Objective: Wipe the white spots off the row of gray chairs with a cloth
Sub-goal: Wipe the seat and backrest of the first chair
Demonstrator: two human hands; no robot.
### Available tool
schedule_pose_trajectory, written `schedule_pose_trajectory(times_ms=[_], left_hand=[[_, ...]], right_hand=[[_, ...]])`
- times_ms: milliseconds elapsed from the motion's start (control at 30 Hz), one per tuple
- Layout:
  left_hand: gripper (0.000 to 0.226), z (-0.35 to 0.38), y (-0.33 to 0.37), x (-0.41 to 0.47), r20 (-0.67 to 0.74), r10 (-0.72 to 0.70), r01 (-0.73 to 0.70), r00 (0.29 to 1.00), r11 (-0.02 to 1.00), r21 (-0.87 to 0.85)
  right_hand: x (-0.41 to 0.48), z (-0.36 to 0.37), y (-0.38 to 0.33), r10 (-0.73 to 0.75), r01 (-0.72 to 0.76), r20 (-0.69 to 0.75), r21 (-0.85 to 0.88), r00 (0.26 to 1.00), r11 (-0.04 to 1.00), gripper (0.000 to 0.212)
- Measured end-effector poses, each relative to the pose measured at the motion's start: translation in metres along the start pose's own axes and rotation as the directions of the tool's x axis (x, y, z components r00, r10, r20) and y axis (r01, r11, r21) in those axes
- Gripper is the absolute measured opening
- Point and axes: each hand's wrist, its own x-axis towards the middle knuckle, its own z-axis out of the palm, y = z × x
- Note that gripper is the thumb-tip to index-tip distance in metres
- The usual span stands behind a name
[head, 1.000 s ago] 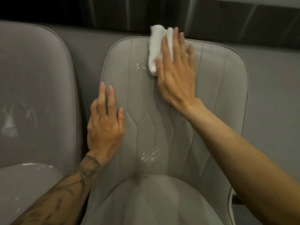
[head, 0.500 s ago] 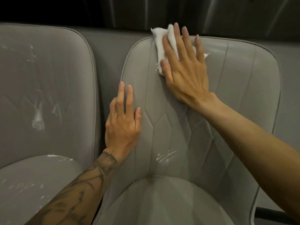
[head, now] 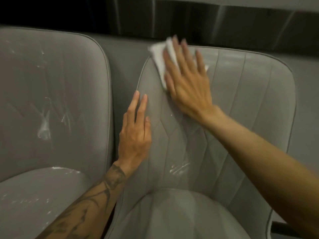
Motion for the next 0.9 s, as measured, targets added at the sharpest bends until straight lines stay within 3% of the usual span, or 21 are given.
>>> schedule_pose_trajectory(times_ms=[100, 267, 333, 433, 500, 667, 767, 900], left_hand=[[0.054, -0.002, -0.006, -0.001, 0.012, 0.014, -0.013, 1.0, 0.994, -0.106], [0.054, -0.01, -0.019, -0.014, 0.068, 0.047, -0.03, 0.997, 0.973, -0.229], [0.055, -0.009, -0.02, -0.018, 0.07, 0.049, -0.031, 0.996, 0.972, -0.233], [0.054, -0.007, -0.023, -0.018, 0.046, 0.062, -0.051, 0.997, 0.973, -0.226], [0.054, -0.005, -0.024, -0.018, 0.037, 0.058, -0.048, 0.998, 0.975, -0.218], [0.054, -0.006, -0.022, -0.019, 0.042, 0.071, -0.06, 0.997, 0.973, -0.221], [0.054, -0.007, -0.021, -0.019, 0.054, 0.063, -0.049, 0.997, 0.973, -0.226], [0.055, -0.008, -0.02, -0.02, 0.05, 0.061, -0.048, 0.997, 0.973, -0.224]], right_hand=[[0.045, -0.001, -0.004, 0.128, -0.128, -0.032, 0.019, 0.991, 0.992, 0.06], [-0.062, 0.002, -0.041, -0.133, 0.124, 0.099, 0.093, 0.986, 0.988, 0.06], [-0.062, 0.005, -0.019, -0.179, 0.176, 0.04, 0.056, 0.983, 0.983, 0.057], [-0.014, 0.003, 0.029, 0.035, -0.038, -0.055, -0.052, 0.998, 0.998, 0.056], [0.001, 0.002, 0.033, 0.144, -0.147, -0.072, -0.035, 0.987, 0.989, 0.058], [-0.049, 0.014, -0.053, 0.073, -0.073, 0.012, 0.108, 0.997, 0.991, 0.059], [-0.043, 0.011, -0.03, 0.06, -0.06, 0.005, 0.036, 0.998, 0.998, 0.058], [0.01, 0.008, 0.01, 0.181, -0.182, -0.114, -0.001, 0.977, 0.983, 0.058]])
